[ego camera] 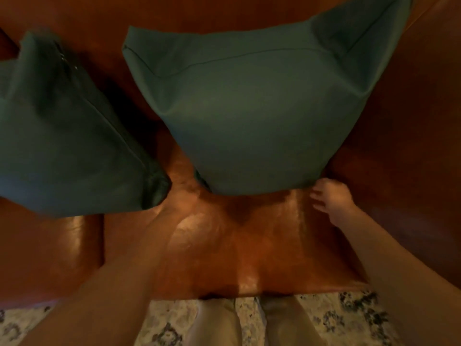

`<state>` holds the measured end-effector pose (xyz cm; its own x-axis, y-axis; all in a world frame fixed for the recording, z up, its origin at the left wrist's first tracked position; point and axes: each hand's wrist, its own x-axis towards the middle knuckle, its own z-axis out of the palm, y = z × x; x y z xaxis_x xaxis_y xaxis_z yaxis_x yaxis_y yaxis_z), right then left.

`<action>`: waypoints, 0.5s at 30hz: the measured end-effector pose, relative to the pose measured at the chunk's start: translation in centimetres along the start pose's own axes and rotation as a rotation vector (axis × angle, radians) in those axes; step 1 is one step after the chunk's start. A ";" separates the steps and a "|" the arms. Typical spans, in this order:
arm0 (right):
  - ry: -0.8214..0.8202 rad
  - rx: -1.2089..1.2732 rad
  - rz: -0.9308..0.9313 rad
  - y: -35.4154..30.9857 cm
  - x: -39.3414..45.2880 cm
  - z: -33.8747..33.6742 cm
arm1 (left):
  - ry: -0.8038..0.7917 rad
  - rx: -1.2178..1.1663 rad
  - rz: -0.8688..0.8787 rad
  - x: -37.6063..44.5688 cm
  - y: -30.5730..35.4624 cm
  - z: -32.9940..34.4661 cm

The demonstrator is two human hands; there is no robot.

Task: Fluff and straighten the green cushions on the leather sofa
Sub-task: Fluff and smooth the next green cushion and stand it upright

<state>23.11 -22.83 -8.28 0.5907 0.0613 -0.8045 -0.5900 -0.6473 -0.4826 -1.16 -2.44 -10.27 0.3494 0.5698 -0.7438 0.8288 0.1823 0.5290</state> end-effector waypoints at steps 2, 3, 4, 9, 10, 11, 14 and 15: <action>0.091 0.295 0.019 -1.9 0.2 -1.5 | 0.160 -0.286 -0.058 -0.8 0.7 -2.0; 0.103 0.387 -0.004 -3.1 0.1 -2.0 | 0.204 -0.446 -0.070 -1.2 1.7 -2.7; 0.080 0.447 -0.035 -4.4 0.0 -2.3 | 0.221 -0.604 -0.084 -1.2 3.0 -3.2; -0.179 0.383 -0.092 -8.7 -1.0 -1.4 | 0.070 -0.939 -0.142 -0.9 8.6 -3.0; -0.196 0.361 -0.085 -9.0 -1.0 -1.2 | 0.065 -0.969 -0.159 -1.1 9.2 -2.6; -0.199 0.357 -0.076 -9.1 -0.9 -1.0 | 0.062 -0.979 -0.159 -1.3 9.5 -2.1; -0.206 0.386 -0.054 -8.7 0.0 -1.5 | 0.058 -0.923 -0.127 -1.9 10.3 -1.0; -0.217 0.403 -0.048 -8.5 0.3 -1.8 | 0.059 -0.900 -0.125 -2.0 10.5 -0.7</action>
<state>29.30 -18.66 -3.81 0.5187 0.2694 -0.8114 -0.7575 -0.2951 -0.5823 6.52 -1.08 -2.94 0.2369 0.5395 -0.8080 0.1958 0.7881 0.5836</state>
